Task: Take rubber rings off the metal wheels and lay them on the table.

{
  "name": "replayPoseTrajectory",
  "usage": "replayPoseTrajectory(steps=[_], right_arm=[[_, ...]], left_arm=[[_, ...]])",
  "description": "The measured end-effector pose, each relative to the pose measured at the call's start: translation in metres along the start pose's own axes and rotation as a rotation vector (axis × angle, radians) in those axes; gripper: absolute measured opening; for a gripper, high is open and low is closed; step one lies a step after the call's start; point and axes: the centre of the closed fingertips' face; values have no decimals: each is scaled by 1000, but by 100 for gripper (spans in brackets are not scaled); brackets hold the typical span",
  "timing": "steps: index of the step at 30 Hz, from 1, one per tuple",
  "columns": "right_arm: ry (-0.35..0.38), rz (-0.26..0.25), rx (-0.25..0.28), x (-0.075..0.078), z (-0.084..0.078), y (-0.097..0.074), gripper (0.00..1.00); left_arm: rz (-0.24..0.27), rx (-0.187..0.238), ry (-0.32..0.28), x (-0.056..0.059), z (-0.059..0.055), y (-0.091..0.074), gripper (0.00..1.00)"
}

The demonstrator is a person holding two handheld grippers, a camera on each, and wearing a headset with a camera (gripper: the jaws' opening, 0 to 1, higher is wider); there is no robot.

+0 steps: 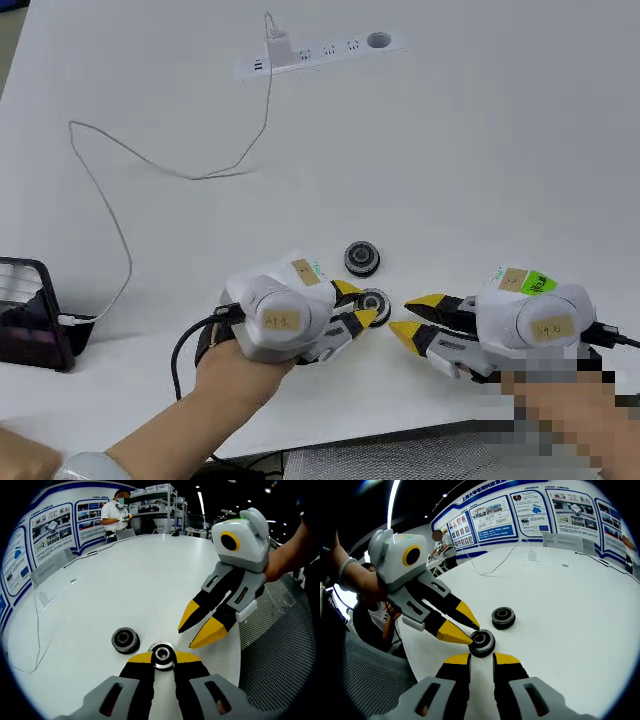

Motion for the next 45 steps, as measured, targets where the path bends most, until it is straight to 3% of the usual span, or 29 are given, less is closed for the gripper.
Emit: replayPoseTrajectory(steps=[14,26,45], right_arm=[[22,0,6,4,-2,2,18],[40,1,20,6,-1,4,18],[164,-3,79,15,4,10,15]], left_arm=[[-8,-24,24,-1,-4,9,15],[-13,-14,44,-1,-4,10,14],[-8,-5,36,-2,-3,11,13]])
Point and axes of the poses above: the centre of the closed fingertips' face, and the gripper's own axes: y roughly forward along the fingers, x roughly to its right, z roughly out of its top, and after that the axes turned 9 degrees about z, right-handed
